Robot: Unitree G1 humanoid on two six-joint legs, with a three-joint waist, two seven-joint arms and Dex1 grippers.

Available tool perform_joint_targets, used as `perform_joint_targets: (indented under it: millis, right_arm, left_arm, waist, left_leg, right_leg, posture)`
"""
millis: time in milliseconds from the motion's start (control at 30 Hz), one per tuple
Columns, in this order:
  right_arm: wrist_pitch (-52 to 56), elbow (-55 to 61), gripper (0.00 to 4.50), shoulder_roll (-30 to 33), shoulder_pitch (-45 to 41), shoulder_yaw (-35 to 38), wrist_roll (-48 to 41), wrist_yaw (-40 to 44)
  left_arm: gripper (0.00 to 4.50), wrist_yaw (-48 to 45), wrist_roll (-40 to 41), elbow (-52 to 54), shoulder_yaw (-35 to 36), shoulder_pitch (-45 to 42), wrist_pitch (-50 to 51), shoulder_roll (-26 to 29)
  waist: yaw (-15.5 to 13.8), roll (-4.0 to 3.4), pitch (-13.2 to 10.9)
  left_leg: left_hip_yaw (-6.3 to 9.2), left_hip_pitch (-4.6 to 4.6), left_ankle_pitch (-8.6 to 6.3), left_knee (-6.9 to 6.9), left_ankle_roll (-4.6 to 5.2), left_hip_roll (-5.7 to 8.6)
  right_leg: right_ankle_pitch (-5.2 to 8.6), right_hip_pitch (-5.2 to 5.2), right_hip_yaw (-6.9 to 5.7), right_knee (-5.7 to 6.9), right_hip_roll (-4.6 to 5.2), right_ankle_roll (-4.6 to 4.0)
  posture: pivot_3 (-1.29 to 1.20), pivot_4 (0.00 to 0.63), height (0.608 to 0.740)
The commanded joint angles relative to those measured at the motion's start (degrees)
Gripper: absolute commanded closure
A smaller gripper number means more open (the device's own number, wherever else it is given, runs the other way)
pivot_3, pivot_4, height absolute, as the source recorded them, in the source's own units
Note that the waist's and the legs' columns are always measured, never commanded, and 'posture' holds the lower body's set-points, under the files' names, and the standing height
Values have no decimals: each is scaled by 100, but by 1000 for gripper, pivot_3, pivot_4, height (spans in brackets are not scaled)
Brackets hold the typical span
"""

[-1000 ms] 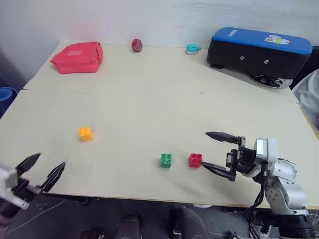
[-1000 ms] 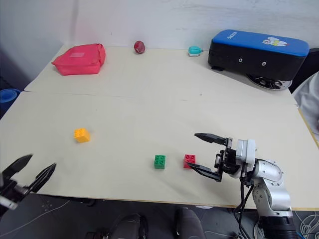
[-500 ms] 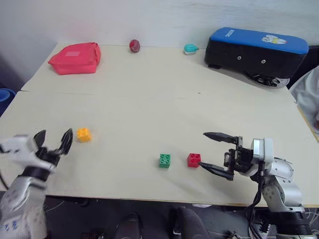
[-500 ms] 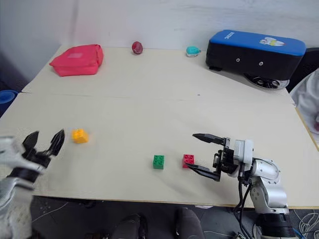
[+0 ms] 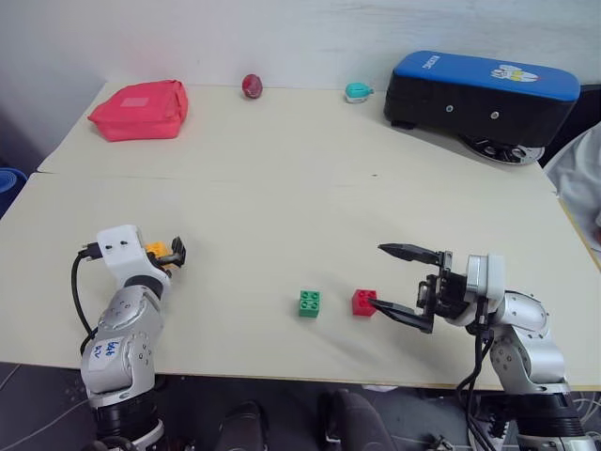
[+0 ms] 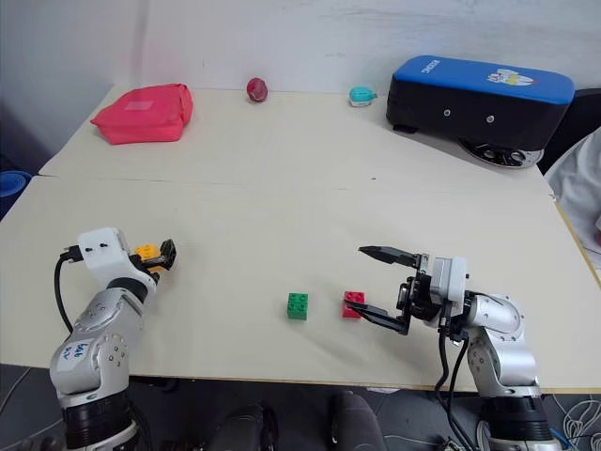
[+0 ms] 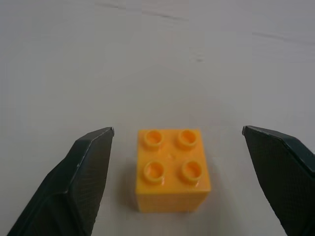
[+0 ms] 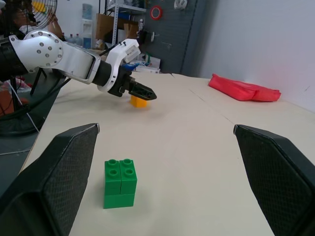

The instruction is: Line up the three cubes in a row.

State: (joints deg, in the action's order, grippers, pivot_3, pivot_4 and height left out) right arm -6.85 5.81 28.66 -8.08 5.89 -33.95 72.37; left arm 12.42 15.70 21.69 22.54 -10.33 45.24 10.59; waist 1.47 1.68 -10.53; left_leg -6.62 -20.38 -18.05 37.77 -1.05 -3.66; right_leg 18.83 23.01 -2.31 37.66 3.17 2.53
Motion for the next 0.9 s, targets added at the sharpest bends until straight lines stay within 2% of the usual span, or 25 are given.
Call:
perform_joint_targets:
  millis: [33,200,267,333,467,500,567,600,633,733,800,900]
  right_arm:
    - [-63,125,0,28,-38,88,-70,-16]
    - [-86,115,0,24,-35,101,-75,-22]
    - [-92,115,0,33,-40,103,-69,-20]
    - [-115,39,0,70,-75,132,-55,16]
    - [-176,-236,0,279,-52,263,-90,305]
    - [-189,-287,0,363,-1,302,-115,433]
    - [-264,-396,0,551,130,367,-131,763]
    - [-298,-448,0,615,183,395,-132,872]
    - [-324,-486,0,651,211,412,-139,933]
    - [-462,-640,0,690,312,471,-120,1097]
    - [-503,-652,0,687,396,497,-103,1127]
    - [-560,-572,0,688,583,545,-134,1158]
  left_arm:
    - [1427,27,-66,255,-30,43,35,-74]
    - [2909,-459,7,229,-193,78,-124,139]
    - [2990,-982,156,221,-206,115,-416,354]
    - [2990,-1926,493,213,-182,168,-856,712]
    - [2990,-4831,1855,248,-34,448,-1267,1826]
    - [2990,-5896,2049,208,-106,659,-1384,2387]
    - [2990,-7879,1726,-247,-576,1040,-1997,3708]
    - [2990,-8603,1393,-624,-867,1063,-2532,4188]
    - [2990,-8960,1182,-899,-1068,1034,-2927,4446]
    - [2990,-9683,855,-1881,-1682,340,-3803,4537]
    - [2990,-9994,472,-2627,-2159,-315,-4348,4340]
    - [2990,-10104,254,-3295,-2487,-932,-4755,3979]
  waist:
    - [-3,0,0]
    - [3,0,0]
    - [4,0,0]
    - [10,0,0]
    - [13,-4,-2]
    - [19,-4,-3]
    - [26,-4,-3]
    - [25,-6,-3]
    - [21,-27,-2]
    - [-21,-58,-11]
    - [-52,-57,-11]
    - [-84,-53,-11]
  left_leg:
    - [0,0,0,0,0,0]
    - [0,0,0,0,-1,0]
    - [0,0,0,-1,-2,0]
    - [0,0,0,-2,-3,0]
    - [-1,1,6,-8,-19,-2]
    - [-2,1,6,-10,-19,-2]
    - [-5,3,5,-21,-25,-5]
    - [-7,7,6,-36,-27,-4]
    - [-7,6,10,-44,-33,-3]
    - [-10,10,14,-64,-5,5]
    - [-5,4,19,-62,3,5]
    - [-12,-5,19,-56,8,4]
  right_leg:
    - [0,0,0,-1,0,0]
    - [0,0,0,-1,-1,0]
    - [0,0,-1,-1,-1,-1]
    - [1,0,0,-2,-1,-1]
    - [5,2,-3,-6,0,-9]
    - [6,2,-3,-6,1,-11]
    - [11,8,-3,-10,0,-19]
    - [15,15,-1,-13,-1,-27]
    - [17,19,-3,-14,-2,-30]
    - [20,23,-4,-15,3,-36]
    - [17,27,-8,-11,3,-34]
    - [10,33,-3,-11,-2,-25]
  posture:
    - [0,150,740]
    - [0,150,740]
    - [0,150,740]
    - [0,150,740]
    - [0,150,740]
    - [0,150,740]
    - [0,150,740]
    - [0,150,740]
    - [0,150,740]
    - [0,150,740]
    - [0,150,740]
    - [0,150,740]
